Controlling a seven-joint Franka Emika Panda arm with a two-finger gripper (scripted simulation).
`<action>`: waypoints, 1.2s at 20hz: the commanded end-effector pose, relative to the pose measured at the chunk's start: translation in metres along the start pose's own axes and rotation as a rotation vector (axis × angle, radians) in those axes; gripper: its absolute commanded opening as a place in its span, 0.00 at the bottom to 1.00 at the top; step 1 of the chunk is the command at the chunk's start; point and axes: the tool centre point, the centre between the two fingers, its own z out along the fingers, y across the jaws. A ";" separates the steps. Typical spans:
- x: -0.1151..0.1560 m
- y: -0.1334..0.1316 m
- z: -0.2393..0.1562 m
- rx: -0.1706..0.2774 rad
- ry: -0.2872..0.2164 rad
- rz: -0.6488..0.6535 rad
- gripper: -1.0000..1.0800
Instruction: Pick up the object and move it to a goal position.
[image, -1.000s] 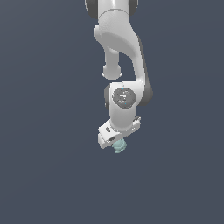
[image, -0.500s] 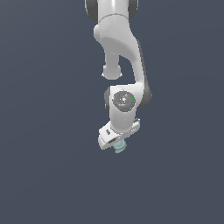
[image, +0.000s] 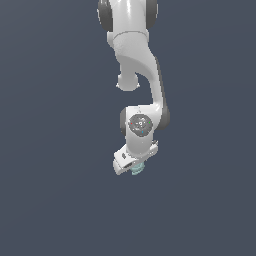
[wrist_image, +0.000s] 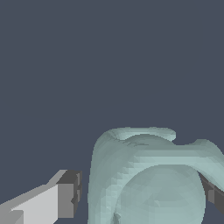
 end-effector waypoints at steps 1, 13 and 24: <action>0.001 0.001 0.000 -0.001 0.002 0.000 0.96; 0.001 0.001 0.000 -0.001 0.002 0.000 0.00; 0.002 0.024 -0.049 0.000 0.002 0.000 0.00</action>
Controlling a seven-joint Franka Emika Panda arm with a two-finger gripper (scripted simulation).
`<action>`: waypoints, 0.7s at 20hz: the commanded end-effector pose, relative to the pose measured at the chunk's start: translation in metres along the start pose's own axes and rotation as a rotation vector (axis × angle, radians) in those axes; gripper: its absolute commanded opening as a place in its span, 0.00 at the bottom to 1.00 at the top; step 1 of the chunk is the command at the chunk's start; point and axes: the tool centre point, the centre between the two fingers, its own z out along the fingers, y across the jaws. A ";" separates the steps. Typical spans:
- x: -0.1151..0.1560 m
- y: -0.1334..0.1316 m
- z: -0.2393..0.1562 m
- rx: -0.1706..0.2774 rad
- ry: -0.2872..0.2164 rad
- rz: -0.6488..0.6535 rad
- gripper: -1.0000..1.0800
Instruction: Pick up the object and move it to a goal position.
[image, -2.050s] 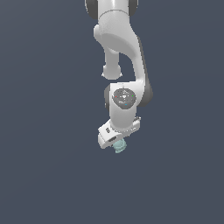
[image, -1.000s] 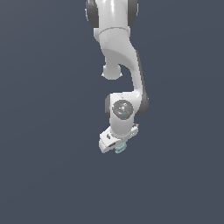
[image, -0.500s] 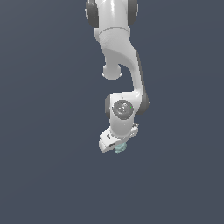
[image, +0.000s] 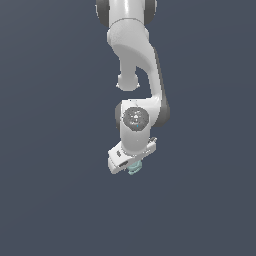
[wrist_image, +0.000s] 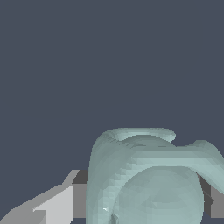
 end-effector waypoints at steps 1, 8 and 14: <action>0.001 0.009 -0.019 0.000 0.001 0.000 0.00; 0.003 0.036 -0.075 0.000 0.001 0.000 0.00; 0.005 0.049 -0.100 0.000 0.001 0.000 0.00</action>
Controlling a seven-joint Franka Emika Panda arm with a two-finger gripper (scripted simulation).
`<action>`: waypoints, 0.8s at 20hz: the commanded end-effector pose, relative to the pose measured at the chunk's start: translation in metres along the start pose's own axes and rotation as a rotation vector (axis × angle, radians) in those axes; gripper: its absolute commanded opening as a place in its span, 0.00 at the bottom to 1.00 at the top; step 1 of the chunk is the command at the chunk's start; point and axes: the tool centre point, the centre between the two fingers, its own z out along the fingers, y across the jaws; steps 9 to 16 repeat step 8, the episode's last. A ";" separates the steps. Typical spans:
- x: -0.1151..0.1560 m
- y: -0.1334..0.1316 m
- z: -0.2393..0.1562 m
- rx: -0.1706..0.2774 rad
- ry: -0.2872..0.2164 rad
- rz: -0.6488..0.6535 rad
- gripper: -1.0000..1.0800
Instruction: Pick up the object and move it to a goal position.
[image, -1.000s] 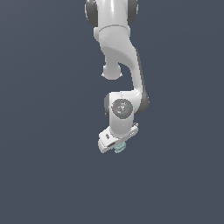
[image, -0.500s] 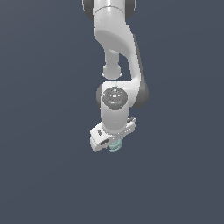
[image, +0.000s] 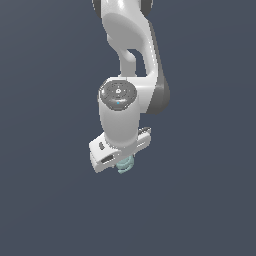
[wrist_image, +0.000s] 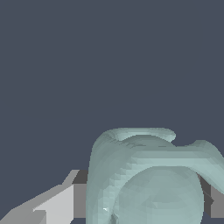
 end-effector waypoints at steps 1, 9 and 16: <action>0.001 0.004 -0.007 0.001 -0.001 -0.001 0.00; 0.002 0.005 -0.009 0.000 -0.001 0.000 0.00; 0.002 0.005 -0.009 0.000 -0.001 0.000 0.00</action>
